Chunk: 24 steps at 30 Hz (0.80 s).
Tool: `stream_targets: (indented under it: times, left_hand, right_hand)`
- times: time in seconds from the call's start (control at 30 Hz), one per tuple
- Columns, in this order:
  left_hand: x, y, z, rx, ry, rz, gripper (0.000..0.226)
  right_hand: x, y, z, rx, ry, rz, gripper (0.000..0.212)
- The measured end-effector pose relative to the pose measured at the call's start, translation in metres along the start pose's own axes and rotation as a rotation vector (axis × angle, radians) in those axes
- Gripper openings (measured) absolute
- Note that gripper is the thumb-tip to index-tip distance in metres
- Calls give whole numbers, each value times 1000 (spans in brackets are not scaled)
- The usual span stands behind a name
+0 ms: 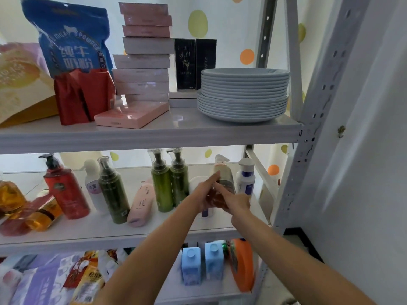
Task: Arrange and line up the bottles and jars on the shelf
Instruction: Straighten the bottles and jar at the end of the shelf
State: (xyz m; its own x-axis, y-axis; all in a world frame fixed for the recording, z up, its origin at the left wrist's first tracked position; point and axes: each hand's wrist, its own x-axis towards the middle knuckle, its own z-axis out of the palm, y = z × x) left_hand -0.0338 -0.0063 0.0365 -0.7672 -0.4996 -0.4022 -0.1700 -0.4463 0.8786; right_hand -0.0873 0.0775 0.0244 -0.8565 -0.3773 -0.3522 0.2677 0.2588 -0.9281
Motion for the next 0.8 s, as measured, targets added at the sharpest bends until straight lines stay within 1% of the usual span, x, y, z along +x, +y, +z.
stream_targets:
  times: [0.1, 0.17, 0.23, 0.27, 0.3, 0.33, 0.37, 0.4, 0.43, 0.47, 0.5, 0.57, 0.6, 0.67, 0.7, 0.77, 0.8]
  left_hand:
    - [-6, 8, -10, -19, 58, 16, 64]
    - [-11, 9, -24, -32, 68, 41, 55]
    - [-18, 5, -41, -58, 72, 65, 43]
    - [-23, 2, -49, -74, 83, 75, 40]
    - [-28, -1, -56, -90, 98, 82, 39]
    - [-33, -6, -62, -111, 112, 87, 39]
    - [-37, -11, -65, -136, 119, 92, 41]
    - [-41, -16, -67, -155, 122, 98, 47]
    - [-44, -21, -69, -161, 122, 104, 55]
    - [-45, -26, -70, -159, 117, 106, 60]
    - [-46, -30, -71, -158, 100, 107, 61]
    - [-46, -35, -72, -170, 52, 111, 54]
    - [-46, -37, -72, -180, 33, 115, 52]
    - [-44, -39, -73, -186, 15, 119, 52]
    - [-43, -40, -74, -181, 10, 119, 53]
    - [-43, -40, -74, -154, 14, 120, 55]
    - [-42, -41, -75, -134, 24, 121, 57]
  right_hand:
    - [-9, 2, 8, -62, -123, -49, 82]
    - [-15, 4, 7, -112, -281, -91, 74]
    - [-15, 8, -1, -39, -474, -65, 65]
    - [-13, 11, -5, 21, -516, -30, 64]
    - [-10, 14, -8, 49, -509, -16, 64]
    - [-5, 18, -7, 20, -454, -55, 58]
    - [1, 22, -5, -93, -353, -159, 44]
    - [9, 27, -2, -287, -229, -315, 28]
    - [16, 30, 2, -468, -146, -481, 20]
    - [22, 32, 7, -604, -106, -622, 32]
    - [26, 33, 13, -688, -111, -709, 50]
    - [33, 32, 26, -791, -157, -755, 78]
    - [37, 31, 33, -845, -160, -760, 86]
    - [47, 29, 46, -914, -156, -730, 92]
    - [52, 26, 52, -885, -170, -673, 90]
    - [59, 23, 61, -746, -217, -539, 83]
    - [62, 23, 63, -699, -228, -518, 81]
